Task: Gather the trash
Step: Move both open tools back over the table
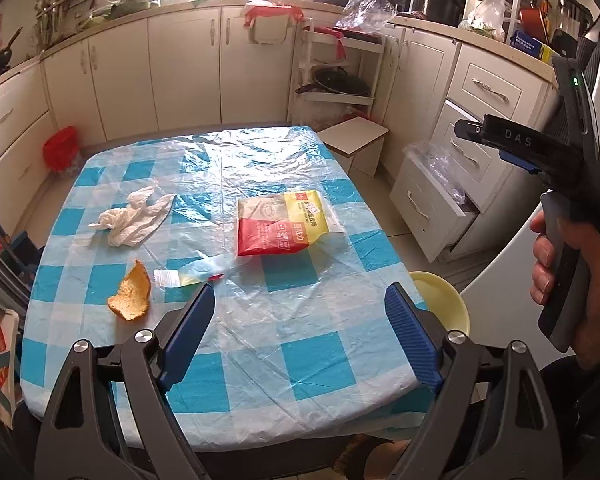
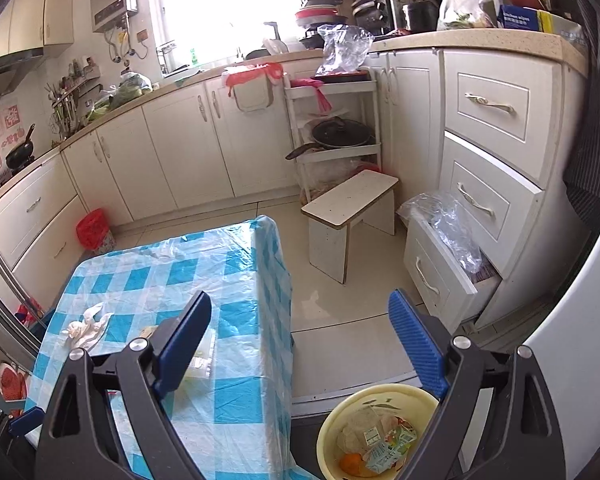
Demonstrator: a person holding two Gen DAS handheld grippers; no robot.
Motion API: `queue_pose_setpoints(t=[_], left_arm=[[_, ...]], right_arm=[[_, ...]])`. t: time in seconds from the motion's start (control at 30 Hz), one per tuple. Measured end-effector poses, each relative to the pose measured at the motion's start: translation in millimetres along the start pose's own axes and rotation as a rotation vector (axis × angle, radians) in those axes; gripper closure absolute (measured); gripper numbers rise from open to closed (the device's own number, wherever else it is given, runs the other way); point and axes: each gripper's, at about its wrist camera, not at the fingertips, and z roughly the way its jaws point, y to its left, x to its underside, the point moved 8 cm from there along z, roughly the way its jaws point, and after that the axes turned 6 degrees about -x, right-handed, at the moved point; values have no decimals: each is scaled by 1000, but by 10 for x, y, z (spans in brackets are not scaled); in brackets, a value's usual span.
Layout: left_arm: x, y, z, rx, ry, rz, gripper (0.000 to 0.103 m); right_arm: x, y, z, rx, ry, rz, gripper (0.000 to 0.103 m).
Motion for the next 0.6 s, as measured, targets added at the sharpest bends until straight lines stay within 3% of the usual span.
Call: queue_pose_setpoints(t=[0.27, 0.43, 0.6], left_arm=[[-3, 473, 43, -64, -13, -57, 20], [13, 1313, 116, -181, -14, -180, 20], [104, 2044, 134, -285, -6, -254, 20]], right_arm=[[46, 191, 115, -26, 27, -19, 16], [143, 471, 254, -86, 78, -56, 16], [355, 1178, 390, -200, 135, -219, 16]])
